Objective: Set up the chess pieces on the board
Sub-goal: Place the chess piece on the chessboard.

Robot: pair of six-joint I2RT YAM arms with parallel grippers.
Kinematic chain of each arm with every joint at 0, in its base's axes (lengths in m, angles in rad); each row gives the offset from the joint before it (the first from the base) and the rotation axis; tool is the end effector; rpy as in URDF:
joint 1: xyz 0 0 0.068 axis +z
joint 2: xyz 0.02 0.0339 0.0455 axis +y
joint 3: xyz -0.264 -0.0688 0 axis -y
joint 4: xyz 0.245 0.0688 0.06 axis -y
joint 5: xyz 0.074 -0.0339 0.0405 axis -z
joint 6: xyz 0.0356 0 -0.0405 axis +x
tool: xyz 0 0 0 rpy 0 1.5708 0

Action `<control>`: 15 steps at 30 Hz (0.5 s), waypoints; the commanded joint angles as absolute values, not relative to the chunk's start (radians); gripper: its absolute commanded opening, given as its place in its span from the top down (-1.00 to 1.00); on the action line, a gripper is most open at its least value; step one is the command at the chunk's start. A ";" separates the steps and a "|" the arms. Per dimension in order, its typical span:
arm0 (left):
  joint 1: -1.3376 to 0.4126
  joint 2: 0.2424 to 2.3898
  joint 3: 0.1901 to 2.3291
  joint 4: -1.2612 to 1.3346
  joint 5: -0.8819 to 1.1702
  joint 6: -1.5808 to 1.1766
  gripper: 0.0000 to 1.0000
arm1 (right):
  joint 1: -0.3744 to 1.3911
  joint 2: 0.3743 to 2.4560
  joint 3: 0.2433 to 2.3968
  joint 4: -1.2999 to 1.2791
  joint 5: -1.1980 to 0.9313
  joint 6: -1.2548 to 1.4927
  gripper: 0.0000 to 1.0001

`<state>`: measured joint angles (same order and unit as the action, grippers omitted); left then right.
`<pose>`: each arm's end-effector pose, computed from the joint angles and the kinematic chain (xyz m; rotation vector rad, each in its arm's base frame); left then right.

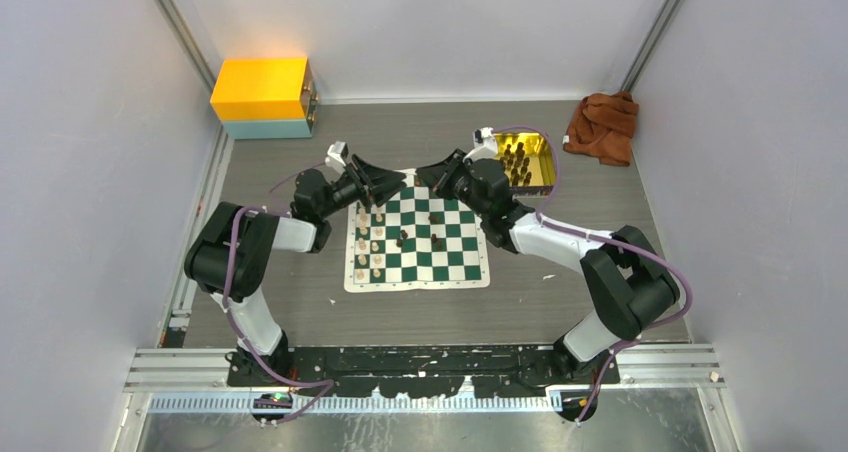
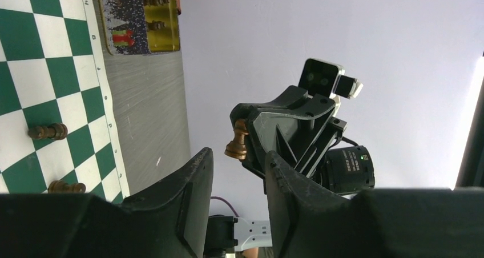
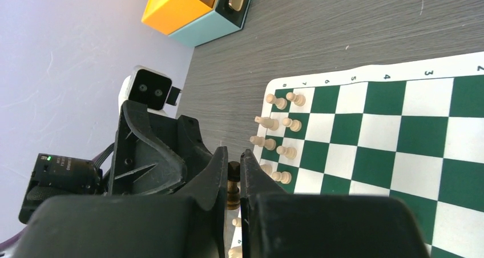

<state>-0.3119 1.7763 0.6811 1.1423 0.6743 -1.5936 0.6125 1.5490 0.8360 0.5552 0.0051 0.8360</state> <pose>0.3178 -0.1258 0.1864 -0.5495 1.8501 -1.9157 0.2841 0.1994 0.2453 0.2103 1.8376 1.0424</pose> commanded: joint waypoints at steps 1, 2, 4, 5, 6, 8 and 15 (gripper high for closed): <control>-0.305 1.748 0.690 1.221 0.717 -1.576 0.15 | 0.609 1.532 0.874 0.632 -0.037 0.872 0.99; -0.306 1.746 0.692 1.217 0.722 -1.573 0.13 | 0.608 1.537 0.878 0.634 -0.040 0.877 0.99; -0.305 1.745 0.696 1.210 0.728 -1.566 0.08 | 0.609 1.542 0.882 0.639 -0.049 0.890 0.99; -0.305 1.745 0.698 1.210 0.730 -1.565 0.07 | 0.608 1.547 0.887 0.638 -0.055 0.897 0.99; -0.305 1.746 0.699 1.210 0.731 -1.562 0.07 | 0.609 1.552 0.891 0.640 -0.058 0.902 0.99; -0.305 1.746 0.702 1.211 0.733 -1.562 0.07 | 0.608 1.561 0.898 0.643 -0.066 0.913 0.99; -0.305 1.747 0.709 1.225 0.741 -1.563 0.27 | 0.608 1.593 0.903 0.665 -0.079 0.937 0.99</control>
